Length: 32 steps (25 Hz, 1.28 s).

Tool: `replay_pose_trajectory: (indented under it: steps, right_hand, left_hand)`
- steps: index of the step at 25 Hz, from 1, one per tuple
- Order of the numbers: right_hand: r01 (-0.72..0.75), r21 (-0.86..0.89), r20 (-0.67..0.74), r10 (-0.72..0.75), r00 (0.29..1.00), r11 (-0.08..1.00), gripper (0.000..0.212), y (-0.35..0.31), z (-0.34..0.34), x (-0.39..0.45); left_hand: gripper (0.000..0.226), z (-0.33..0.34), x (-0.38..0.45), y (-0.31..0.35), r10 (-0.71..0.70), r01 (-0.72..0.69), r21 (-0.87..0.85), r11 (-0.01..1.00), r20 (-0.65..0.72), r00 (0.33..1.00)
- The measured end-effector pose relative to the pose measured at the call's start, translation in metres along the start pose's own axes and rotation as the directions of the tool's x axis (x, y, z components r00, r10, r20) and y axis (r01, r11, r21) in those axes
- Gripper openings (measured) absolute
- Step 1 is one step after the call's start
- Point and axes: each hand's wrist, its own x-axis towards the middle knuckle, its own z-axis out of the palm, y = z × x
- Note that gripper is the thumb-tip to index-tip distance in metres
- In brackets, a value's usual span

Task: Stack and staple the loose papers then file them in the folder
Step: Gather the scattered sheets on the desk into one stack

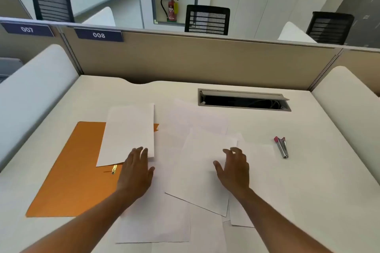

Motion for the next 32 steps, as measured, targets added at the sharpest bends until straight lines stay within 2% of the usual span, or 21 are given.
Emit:
replay_pose_trajectory:
  steps: [2, 4, 7, 10, 13, 17, 19, 21, 25, 28, 32]
  right_hand:
    - [-0.252, 0.117, 0.003, 0.253, 0.967, 0.961, 0.077, 0.004, 0.003, -0.004]
    - [-0.407, 0.139, 0.097, 0.396, 0.913, 0.903, 0.094, 0.011, 0.01, -0.013]
    - [-0.422, 0.14, 0.145, 0.403, 0.904, 0.896, 0.095, 0.017, 0.019, -0.021]
    - [-0.383, 0.149, 0.136, 0.364, 0.921, 0.912, 0.095, 0.02, 0.026, -0.027]
    - [-0.435, 0.234, 0.136, 0.413, 0.9, 0.87, 0.077, 0.021, 0.025, -0.021]
    - [-0.477, 0.31, 0.124, 0.463, 0.878, 0.822, 0.03, 0.024, 0.022, -0.017]
    - [-0.499, 0.386, 0.117, 0.496, 0.861, 0.776, 0.023, 0.027, 0.019, -0.013]
    - [-0.502, 0.45, 0.115, 0.509, 0.853, 0.739, 0.016, 0.031, 0.014, -0.009]
    - [-0.485, 0.466, 0.079, 0.511, 0.856, 0.74, 0.036, 0.046, 0.008, 0.001]
    - [-0.465, 0.452, 0.071, 0.489, 0.869, 0.761, 0.035, 0.056, 0.006, 0.003]
    - [-0.448, 0.406, 0.096, 0.45, 0.888, 0.797, 0.032, 0.061, 0.007, 0.001]
  left_hand:
    - [0.066, 0.005, -0.003, -0.008, -0.062, 0.062, -0.05, 0.997, -0.011, 0.998]
    - [0.069, 0.02, -0.01, -0.013, -0.02, 0.02, -0.016, 1.0, 0.005, 1.0]
    - [0.075, 0.037, -0.019, -0.007, 0.045, -0.048, 0.036, 0.998, 0.066, 0.997]
    - [0.07, 0.046, -0.023, 0.0, 0.061, -0.064, 0.055, 0.996, 0.046, 0.997]
    - [0.064, 0.052, -0.026, 0.009, 0.054, -0.054, 0.004, 0.999, -0.006, 0.999]
    - [0.056, 0.053, -0.029, 0.024, -0.027, 0.024, -0.085, 0.996, -0.028, 0.999]
    - [0.053, 0.052, -0.034, 0.034, -0.073, 0.069, -0.14, 0.988, -0.026, 0.997]
    - [0.066, 0.055, -0.043, 0.04, -0.073, 0.071, -0.17, 0.983, -0.007, 0.997]
    - [0.117, 0.061, -0.056, 0.054, -0.047, 0.073, -0.153, 0.986, 0.164, 0.985]
    - [0.131, 0.065, -0.053, 0.072, -0.04, 0.087, -0.202, 0.976, 0.223, 0.974]
    - [0.146, 0.068, -0.048, 0.083, -0.046, 0.099, -0.182, 0.978, 0.275, 0.96]
